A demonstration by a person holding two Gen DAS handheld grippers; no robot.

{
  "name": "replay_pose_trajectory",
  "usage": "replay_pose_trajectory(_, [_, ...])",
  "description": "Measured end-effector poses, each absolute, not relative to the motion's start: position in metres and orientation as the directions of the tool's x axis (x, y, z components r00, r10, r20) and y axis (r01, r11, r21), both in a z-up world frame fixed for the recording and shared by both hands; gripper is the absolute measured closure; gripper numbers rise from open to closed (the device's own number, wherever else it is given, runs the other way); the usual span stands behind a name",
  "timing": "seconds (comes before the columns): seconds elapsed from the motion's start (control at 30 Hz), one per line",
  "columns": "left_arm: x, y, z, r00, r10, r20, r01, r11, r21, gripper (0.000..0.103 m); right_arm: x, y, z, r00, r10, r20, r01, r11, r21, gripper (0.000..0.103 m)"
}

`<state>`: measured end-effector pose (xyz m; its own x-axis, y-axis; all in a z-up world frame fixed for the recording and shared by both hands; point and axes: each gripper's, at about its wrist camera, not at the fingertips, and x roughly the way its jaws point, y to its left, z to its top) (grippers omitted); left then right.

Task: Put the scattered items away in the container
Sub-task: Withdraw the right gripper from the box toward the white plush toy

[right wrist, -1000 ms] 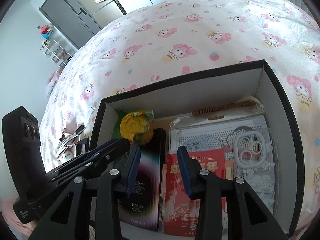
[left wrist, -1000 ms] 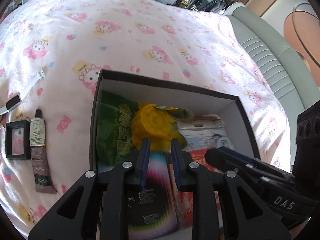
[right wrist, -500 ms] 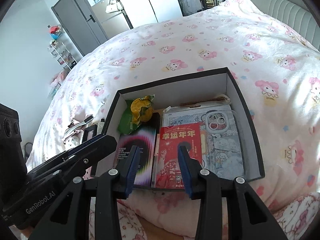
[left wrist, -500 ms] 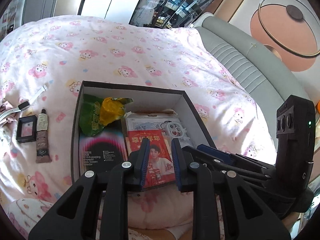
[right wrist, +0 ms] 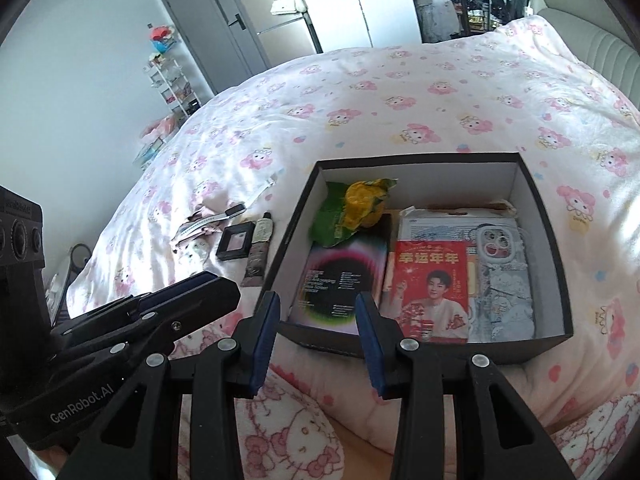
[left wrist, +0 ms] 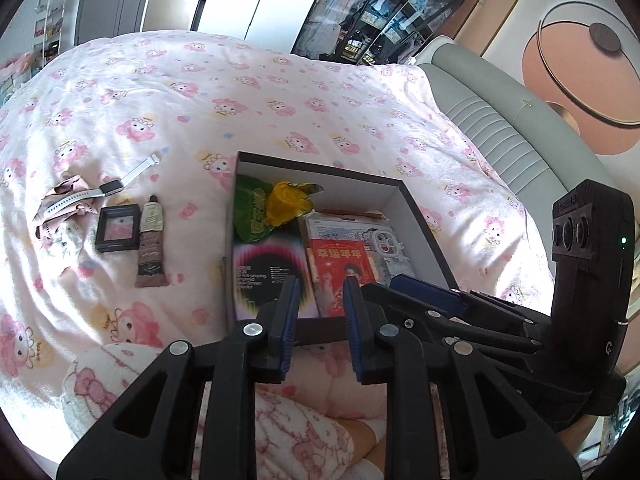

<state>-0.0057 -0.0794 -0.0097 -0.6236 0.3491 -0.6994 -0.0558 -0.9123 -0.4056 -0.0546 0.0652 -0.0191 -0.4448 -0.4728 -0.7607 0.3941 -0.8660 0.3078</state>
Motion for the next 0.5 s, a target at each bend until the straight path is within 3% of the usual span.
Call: replay_pose_trajectory(0.5, [0.023, -0.217, -0.049, -0.648, 0.215, -0.73, 0.224, -0.863, -0.454, 0.078, -0.068, -0.076, -0.051, -0.23, -0.567, -0.791, 0.569, -0.738, 0.363, 0.068])
